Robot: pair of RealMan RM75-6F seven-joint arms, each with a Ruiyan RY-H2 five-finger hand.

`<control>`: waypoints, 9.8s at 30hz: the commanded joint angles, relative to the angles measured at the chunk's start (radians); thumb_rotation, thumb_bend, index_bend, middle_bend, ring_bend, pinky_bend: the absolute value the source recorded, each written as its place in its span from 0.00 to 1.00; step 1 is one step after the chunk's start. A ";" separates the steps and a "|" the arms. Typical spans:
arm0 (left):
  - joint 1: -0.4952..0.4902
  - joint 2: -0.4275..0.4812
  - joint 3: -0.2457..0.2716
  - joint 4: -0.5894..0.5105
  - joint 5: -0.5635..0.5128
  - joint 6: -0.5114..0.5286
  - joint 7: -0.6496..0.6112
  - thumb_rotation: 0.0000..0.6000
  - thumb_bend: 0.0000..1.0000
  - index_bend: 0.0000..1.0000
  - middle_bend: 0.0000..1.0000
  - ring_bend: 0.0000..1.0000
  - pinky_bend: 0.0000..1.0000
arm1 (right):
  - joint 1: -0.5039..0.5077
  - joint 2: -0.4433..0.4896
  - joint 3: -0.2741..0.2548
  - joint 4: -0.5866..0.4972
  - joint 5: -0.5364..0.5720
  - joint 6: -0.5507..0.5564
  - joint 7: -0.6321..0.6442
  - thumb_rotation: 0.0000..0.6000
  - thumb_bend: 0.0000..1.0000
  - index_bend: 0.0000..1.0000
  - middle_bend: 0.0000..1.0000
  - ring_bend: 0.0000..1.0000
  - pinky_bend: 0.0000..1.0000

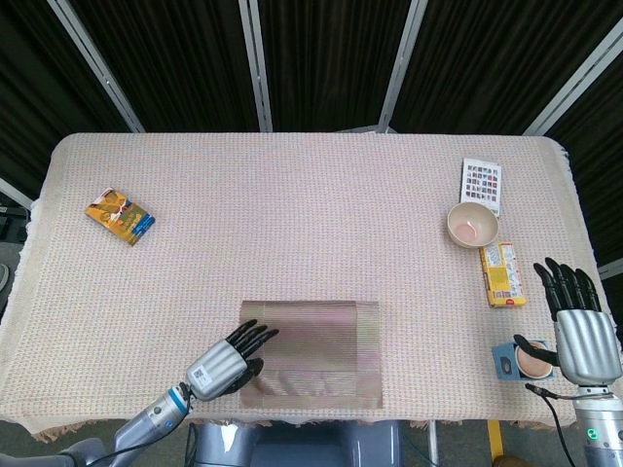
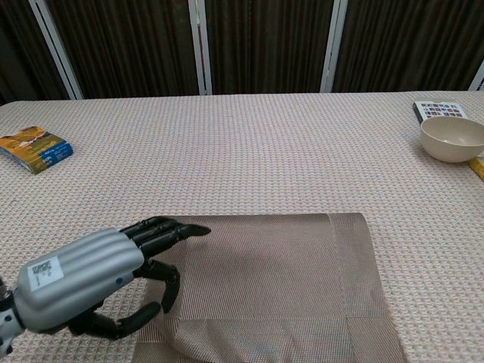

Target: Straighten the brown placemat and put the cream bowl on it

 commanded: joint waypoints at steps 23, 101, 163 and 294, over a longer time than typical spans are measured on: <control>-0.318 -0.037 -0.570 0.225 -0.523 -0.317 0.085 1.00 0.52 0.59 0.00 0.00 0.00 | 0.017 -0.015 0.026 0.039 0.073 -0.037 -0.014 1.00 0.00 0.00 0.00 0.00 0.00; 0.235 0.625 -0.293 -0.562 -0.561 0.179 0.258 1.00 0.00 0.00 0.00 0.00 0.00 | 0.501 -0.467 -0.134 0.378 -0.263 -0.507 -0.058 1.00 0.00 0.06 0.00 0.00 0.00; 0.226 0.623 -0.277 -0.561 -0.557 0.172 0.245 1.00 0.00 0.00 0.00 0.00 0.00 | 0.511 -0.709 -0.190 0.859 -0.348 -0.255 0.096 1.00 0.29 0.10 0.00 0.00 0.00; -0.049 0.330 -0.207 -0.141 -0.278 -0.147 0.100 1.00 0.10 0.16 0.00 0.00 0.00 | 0.082 0.014 -0.085 -0.094 0.107 0.060 -0.042 1.00 0.00 0.00 0.00 0.00 0.00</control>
